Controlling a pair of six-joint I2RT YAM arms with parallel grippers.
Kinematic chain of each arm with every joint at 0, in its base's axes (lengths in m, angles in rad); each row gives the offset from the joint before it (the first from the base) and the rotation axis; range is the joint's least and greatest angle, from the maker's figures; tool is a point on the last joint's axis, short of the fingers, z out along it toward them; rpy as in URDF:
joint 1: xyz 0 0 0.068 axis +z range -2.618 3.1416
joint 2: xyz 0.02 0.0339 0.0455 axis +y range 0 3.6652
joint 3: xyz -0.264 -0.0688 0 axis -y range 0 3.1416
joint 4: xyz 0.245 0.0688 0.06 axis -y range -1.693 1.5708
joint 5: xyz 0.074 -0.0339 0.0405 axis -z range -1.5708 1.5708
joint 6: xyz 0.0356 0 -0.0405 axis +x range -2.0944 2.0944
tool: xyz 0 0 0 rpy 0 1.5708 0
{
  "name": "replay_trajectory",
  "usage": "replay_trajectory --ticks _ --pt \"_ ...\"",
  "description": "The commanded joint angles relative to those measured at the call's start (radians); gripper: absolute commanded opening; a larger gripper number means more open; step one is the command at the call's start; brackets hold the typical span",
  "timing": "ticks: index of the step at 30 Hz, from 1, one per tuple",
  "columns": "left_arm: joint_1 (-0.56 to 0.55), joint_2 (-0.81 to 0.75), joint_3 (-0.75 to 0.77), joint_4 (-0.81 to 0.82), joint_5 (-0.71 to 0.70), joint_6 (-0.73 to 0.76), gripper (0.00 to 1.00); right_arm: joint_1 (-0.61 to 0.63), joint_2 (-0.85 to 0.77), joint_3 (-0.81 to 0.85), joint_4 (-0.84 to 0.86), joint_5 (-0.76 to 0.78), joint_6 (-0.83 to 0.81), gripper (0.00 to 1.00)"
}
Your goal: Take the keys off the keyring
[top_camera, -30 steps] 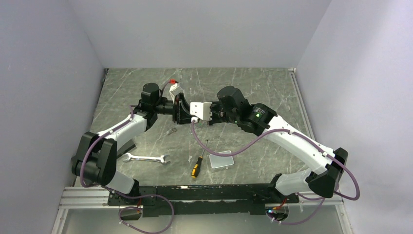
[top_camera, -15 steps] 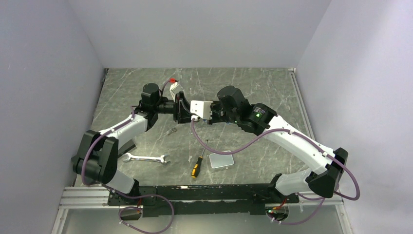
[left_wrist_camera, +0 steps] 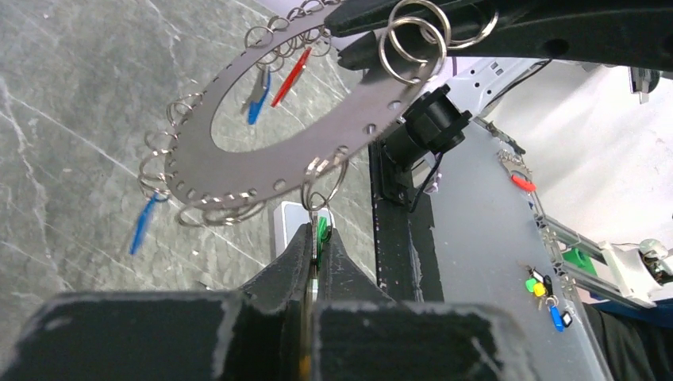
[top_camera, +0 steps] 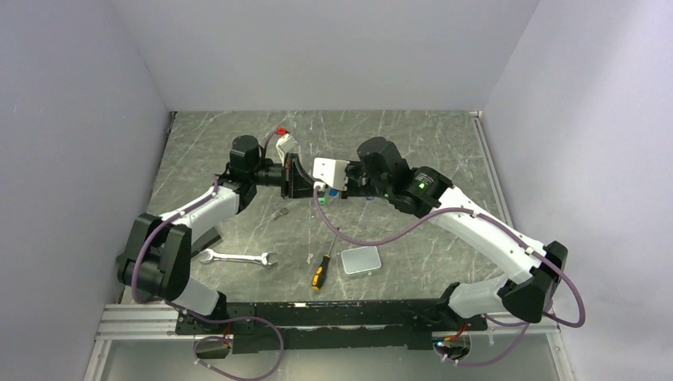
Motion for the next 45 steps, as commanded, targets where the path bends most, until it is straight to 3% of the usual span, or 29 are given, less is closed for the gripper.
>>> replay_trajectory --ticks 1,3,6,15,21,31,39,45 --pt "0.012 -0.057 0.063 -0.147 0.017 0.041 0.0 -0.036 -0.051 -0.024 0.085 -0.025 0.037 0.0" --pt "0.01 -0.063 0.146 -0.45 -0.029 0.189 0.0 -0.051 -0.061 -0.05 0.094 -0.048 0.049 0.0" --pt "0.007 -0.077 0.246 -0.694 -0.081 0.329 0.0 -0.082 -0.065 -0.082 0.104 -0.102 0.089 0.0" --pt "0.007 -0.114 0.39 -1.02 -0.289 0.561 0.0 -0.139 -0.086 -0.175 0.165 -0.33 0.216 0.0" --pt "0.007 -0.135 0.392 -1.042 -0.258 0.593 0.0 -0.171 -0.109 -0.236 0.222 -0.462 0.307 0.0" --pt "-0.037 -0.105 0.435 -1.121 -0.15 0.624 0.0 -0.245 -0.105 -0.351 0.361 -0.555 0.399 0.0" --pt "-0.057 -0.081 0.411 -1.096 -0.151 0.556 0.0 -0.309 0.022 -0.302 0.429 -0.627 0.409 0.17" --pt "-0.057 -0.028 0.342 -1.008 -0.149 0.48 0.0 -0.33 0.08 -0.325 0.501 -0.649 0.381 0.18"
